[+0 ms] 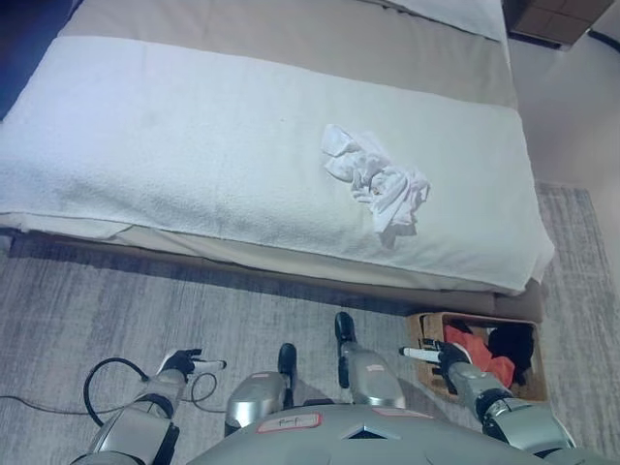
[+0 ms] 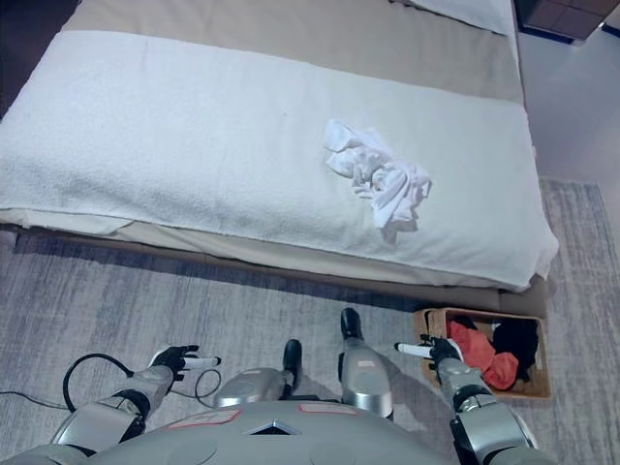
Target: Put the clothes on the bed into the basket.
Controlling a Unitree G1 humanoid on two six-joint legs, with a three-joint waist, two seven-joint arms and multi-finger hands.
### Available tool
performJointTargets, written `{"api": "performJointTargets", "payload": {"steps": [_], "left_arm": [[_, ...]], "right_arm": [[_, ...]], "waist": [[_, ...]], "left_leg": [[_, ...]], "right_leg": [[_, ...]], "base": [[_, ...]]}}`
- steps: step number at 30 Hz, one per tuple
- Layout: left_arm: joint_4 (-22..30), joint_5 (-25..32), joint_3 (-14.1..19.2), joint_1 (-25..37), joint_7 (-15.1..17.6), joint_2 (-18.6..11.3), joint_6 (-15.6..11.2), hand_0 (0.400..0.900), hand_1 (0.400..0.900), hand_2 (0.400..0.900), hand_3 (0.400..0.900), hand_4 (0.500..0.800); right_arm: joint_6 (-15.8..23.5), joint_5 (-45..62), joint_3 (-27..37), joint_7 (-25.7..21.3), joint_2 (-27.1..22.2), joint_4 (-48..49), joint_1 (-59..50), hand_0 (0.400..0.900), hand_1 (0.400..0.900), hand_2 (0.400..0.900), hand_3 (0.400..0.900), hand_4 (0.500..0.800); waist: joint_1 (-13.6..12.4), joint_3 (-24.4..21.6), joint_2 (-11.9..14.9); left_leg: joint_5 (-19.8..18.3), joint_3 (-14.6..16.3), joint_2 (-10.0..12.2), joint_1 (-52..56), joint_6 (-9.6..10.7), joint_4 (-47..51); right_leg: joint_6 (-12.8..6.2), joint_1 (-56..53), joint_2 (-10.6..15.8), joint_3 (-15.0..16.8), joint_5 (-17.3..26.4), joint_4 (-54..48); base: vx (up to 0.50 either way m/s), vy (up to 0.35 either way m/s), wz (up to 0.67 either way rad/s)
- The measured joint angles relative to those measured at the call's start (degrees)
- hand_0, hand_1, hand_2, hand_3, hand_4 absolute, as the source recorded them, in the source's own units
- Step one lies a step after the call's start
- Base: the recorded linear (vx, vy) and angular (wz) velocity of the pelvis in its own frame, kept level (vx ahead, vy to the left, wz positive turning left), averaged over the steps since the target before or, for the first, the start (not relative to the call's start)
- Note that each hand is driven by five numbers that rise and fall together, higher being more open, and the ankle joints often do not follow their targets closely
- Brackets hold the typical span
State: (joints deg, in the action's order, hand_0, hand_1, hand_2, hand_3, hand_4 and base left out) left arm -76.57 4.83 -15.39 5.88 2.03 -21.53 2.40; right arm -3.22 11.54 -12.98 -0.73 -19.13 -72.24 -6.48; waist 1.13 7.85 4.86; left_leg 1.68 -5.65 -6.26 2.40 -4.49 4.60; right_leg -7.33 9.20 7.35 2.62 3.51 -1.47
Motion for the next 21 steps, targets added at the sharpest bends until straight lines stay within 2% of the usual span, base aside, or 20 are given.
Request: {"api": "performJointTargets", "payload": {"steps": [1,2,3,7,10,13,17,20,21], "left_arm": [[0.0,0.0,0.5,-0.6,0.0,0.1,0.1,0.9,0.9,0.9,0.9,0.8],[0.0,0.0,0.9,-1.1,0.0,0.5,0.1,0.9,0.9,0.9,0.9,0.8],[0.1,0.0,1.0,-1.9,-0.1,1.2,0.1,0.9,0.9,0.9,0.9,0.8],[0.8,-0.3,1.1,-1.9,-0.4,4.1,-0.1,0.9,0.9,0.9,0.9,0.8],[1.1,-0.7,0.9,-1.5,-0.4,5.3,-0.5,0.9,0.9,0.9,0.9,0.8],[1.1,-0.7,-0.7,-1.5,-0.4,6.1,-0.7,0.9,0.9,0.9,0.9,0.8],[1.1,-0.6,-2.7,-1.8,-0.4,7.5,-0.6,0.9,0.9,0.9,0.9,0.8],[1.1,-0.4,-3.5,-2.1,-0.3,9.1,-0.8,0.9,0.9,0.9,0.9,0.8],[1.5,0.0,-3.9,-2.1,-0.3,9.4,-0.8,0.9,0.9,0.9,0.9,0.8]], "right_arm": [[-0.2,-0.1,0.0,0.0,-0.2,1.4,-0.2,0.9,0.9,0.9,0.9,0.8],[0.0,-0.2,0.0,0.0,-0.9,3.3,-0.1,0.9,0.9,0.9,0.9,0.8],[0.3,-0.3,0.0,-0.1,-1.8,4.2,-0.2,0.9,0.9,0.9,0.9,0.8],[0.0,-1.1,-0.1,-0.1,-10.2,8.7,-3.1,0.9,0.9,0.9,0.9,0.8],[0.2,-2.2,-0.4,-0.6,-16.3,9.4,-9.3,0.9,0.9,0.9,0.9,0.8],[0.3,-2.8,-2.6,-1.5,-19.9,9.8,-16.8,0.9,0.9,0.9,0.9,0.8],[0.6,-2.9,-7.1,-2.1,-21.6,10.3,-23.6,0.9,0.9,0.9,0.9,0.8],[0.3,-2.8,-9.8,-2.2,-21.6,9.7,-28.3,0.9,0.9,0.9,0.9,0.8],[0.3,-2.6,-10.2,-2.2,-21.3,8.7,-30.4,0.9,0.9,0.9,0.9,0.8]], "waist": [[0.1,-0.1,0.1],[0.3,-0.2,-0.1],[0.2,-0.7,-1.1],[0.5,-2.6,-5.0],[1.5,-3.3,-6.3],[2.0,-3.3,-7.0],[1.8,-3.1,-8.4],[1.2,-2.0,-10.7],[0.2,-1.6,-11.7]], "left_leg": [[-0.2,0.0,0.1,0.3,0.8,0.0],[-0.6,-0.3,0.3,0.7,1.6,0.0],[-0.9,-0.4,1.0,0.8,2.3,0.0],[-1.7,-1.1,3.3,0.7,3.9,-0.1],[-1.9,-1.2,4.2,0.6,4.4,0.0],[-2.1,-1.0,4.7,-0.5,4.9,0.0],[-1.6,-1.0,5.3,-1.8,5.4,0.0],[-1.6,-1.0,5.4,-2.8,5.5,-0.4],[-1.5,-1.0,5.4,-3.5,5.6,-0.7]], "right_leg": [[-0.18,-1.3,0.1,-0.2,2.6,-1.4],[0.77,-2.2,0.0,-0.8,5.4,-2.6],[1.41,-3.0,-0.7,-1.5,5.9,-3.6],[2.12,-3.2,-2.8,-2.6,5.4,-3.6],[2.82,-3.2,-3.7,-2.8,4.9,-3.8],[3.06,-2.2,-4.3,-2.6,4.4,-3.9],[3.54,-0.6,-4.8,-2.7,4.9,-3.8],[3.69,0.1,-4.9,-3.0,5.0,-3.8],[4.03,0.7,-4.9,-3.0,5.3,-3.8]], "base": [[0.15,-0.213,0.14],[0.14,-0.193,0.17],[0.11,-0.176,0.19],[0.07,-0.14,0.07],[0.05,-0.097,-0.04],[0.01,-0.075,-0.03],[0.0,-0.063,0.0],[-0.03,-0.043,0.1],[-0.04,-0.037,0.16]]}}
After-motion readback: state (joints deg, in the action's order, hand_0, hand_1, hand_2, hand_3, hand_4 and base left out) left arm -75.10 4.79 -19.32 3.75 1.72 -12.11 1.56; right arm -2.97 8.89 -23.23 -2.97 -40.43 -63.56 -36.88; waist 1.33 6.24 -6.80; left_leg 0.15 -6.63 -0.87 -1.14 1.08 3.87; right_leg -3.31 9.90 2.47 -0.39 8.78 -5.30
